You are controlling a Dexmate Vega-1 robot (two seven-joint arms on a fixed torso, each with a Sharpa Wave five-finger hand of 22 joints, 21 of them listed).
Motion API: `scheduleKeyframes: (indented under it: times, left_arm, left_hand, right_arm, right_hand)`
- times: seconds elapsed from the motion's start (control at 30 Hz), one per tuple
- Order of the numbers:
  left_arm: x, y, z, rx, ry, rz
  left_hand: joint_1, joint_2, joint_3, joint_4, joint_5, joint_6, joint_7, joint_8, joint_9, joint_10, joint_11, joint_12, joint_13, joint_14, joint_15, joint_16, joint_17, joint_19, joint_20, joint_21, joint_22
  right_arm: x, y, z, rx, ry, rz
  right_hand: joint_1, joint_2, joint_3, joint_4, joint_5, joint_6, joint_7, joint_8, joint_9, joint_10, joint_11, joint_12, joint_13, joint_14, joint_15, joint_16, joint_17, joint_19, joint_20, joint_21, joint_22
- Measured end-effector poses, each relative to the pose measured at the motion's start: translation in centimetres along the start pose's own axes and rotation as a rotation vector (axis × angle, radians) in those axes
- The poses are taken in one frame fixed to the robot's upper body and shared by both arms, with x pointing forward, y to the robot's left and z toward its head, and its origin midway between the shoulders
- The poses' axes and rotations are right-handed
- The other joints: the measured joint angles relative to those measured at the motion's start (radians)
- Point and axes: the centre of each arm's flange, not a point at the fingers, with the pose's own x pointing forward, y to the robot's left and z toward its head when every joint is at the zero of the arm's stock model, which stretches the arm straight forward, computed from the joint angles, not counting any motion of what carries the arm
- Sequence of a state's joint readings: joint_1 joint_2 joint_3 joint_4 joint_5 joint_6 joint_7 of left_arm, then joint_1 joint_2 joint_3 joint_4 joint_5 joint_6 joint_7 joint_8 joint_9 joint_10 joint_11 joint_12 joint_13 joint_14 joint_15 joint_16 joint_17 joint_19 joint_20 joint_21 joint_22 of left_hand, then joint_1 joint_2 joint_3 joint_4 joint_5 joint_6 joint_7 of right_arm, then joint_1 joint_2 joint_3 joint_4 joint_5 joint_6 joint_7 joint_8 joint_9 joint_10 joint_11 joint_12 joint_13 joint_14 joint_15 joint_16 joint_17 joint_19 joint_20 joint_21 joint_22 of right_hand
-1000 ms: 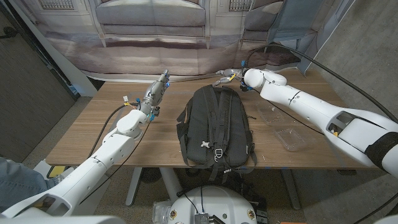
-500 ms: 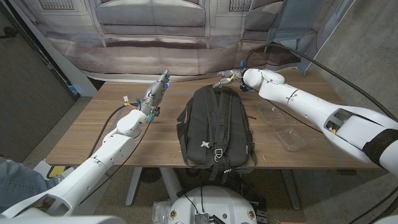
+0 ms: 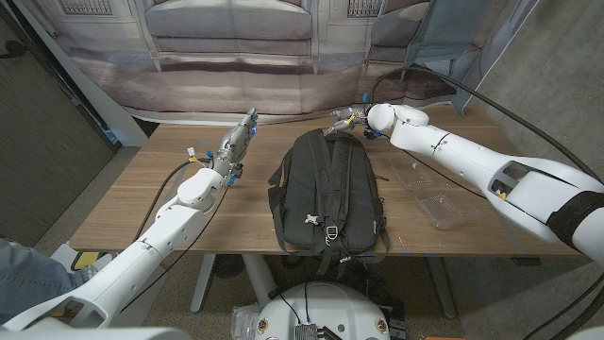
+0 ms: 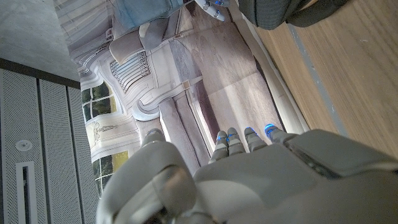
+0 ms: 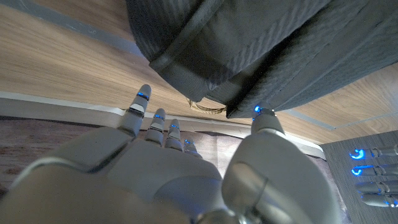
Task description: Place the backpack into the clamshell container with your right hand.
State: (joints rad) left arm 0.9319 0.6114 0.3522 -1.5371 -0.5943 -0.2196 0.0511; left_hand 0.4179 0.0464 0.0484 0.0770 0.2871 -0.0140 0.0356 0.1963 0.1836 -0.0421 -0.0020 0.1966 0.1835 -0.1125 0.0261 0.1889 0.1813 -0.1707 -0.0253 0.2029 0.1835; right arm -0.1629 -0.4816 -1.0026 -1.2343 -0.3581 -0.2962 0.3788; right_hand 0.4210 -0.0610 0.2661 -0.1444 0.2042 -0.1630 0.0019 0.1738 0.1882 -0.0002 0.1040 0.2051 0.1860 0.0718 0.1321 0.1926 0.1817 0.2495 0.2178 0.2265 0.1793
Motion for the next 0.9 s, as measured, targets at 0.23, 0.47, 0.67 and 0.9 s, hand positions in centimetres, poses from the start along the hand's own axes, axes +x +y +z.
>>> scheduleKeyframes:
  times: [0.23, 0.47, 0.67, 0.9]
  left_arm:
    - [-0.1, 0.0, 0.0, -0.002, -0.002, 0.001]
    - [-0.3, 0.1, -0.1, -0.003, -0.003, 0.003]
    - [-0.3, 0.1, -0.1, -0.004, -0.002, 0.003]
    - [-0.4, 0.2, -0.1, -0.003, -0.003, 0.003]
  left_hand:
    - [-0.005, 0.005, -0.003, -0.003, -0.001, 0.000, 0.000, 0.000, 0.000, 0.000, 0.000, 0.000, 0.000, 0.000, 0.000, 0.000, 0.000, 0.000, 0.000, 0.000, 0.000]
    - [-0.005, 0.005, -0.003, -0.003, -0.008, 0.000, 0.000, 0.000, 0.000, 0.000, -0.008, 0.000, 0.000, 0.000, 0.000, 0.000, 0.000, 0.000, 0.000, 0.000, 0.000]
    - [-0.005, 0.005, -0.006, 0.000, -0.008, 0.000, 0.000, 0.000, 0.000, 0.000, -0.008, 0.000, 0.000, 0.000, 0.000, 0.000, 0.000, 0.000, 0.000, 0.000, 0.000]
    - [-0.005, 0.005, -0.007, 0.001, -0.008, 0.005, -0.005, 0.000, 0.000, 0.000, -0.007, 0.000, 0.000, 0.000, 0.000, 0.000, 0.000, 0.000, 0.000, -0.004, 0.000]
  right_arm:
    - [0.3, -0.1, 0.1, -0.013, 0.017, 0.025]
    - [0.5, 0.0, 0.1, -0.022, 0.030, 0.046]
    - [0.8, 0.1, 0.1, -0.030, 0.044, 0.071]
    - [1.1, 0.1, 0.2, -0.038, 0.058, 0.093]
  right_hand:
    - [-0.001, -0.001, -0.004, 0.004, 0.000, 0.000, 0.000, 0.001, 0.000, 0.000, 0.000, 0.000, 0.000, 0.004, 0.004, 0.000, 0.000, 0.011, -0.003, 0.000, 0.000]
    - [-0.001, -0.001, -0.004, 0.004, 0.000, 0.000, 0.000, 0.004, 0.000, 0.005, 0.005, 0.000, 0.000, 0.009, -0.001, 0.000, 0.000, 0.021, 0.000, 0.000, 0.000]
    - [0.005, -0.006, -0.004, 0.004, 0.007, -0.004, 0.005, 0.004, 0.000, 0.016, 0.015, 0.008, 0.000, 0.025, -0.007, 0.000, 0.000, 0.038, -0.002, 0.008, 0.000]
    - [0.005, -0.006, -0.008, 0.000, 0.007, 0.002, 0.013, 0.012, 0.000, 0.035, 0.023, 0.014, 0.000, 0.045, -0.012, 0.007, 0.000, 0.058, -0.003, 0.008, 0.000]
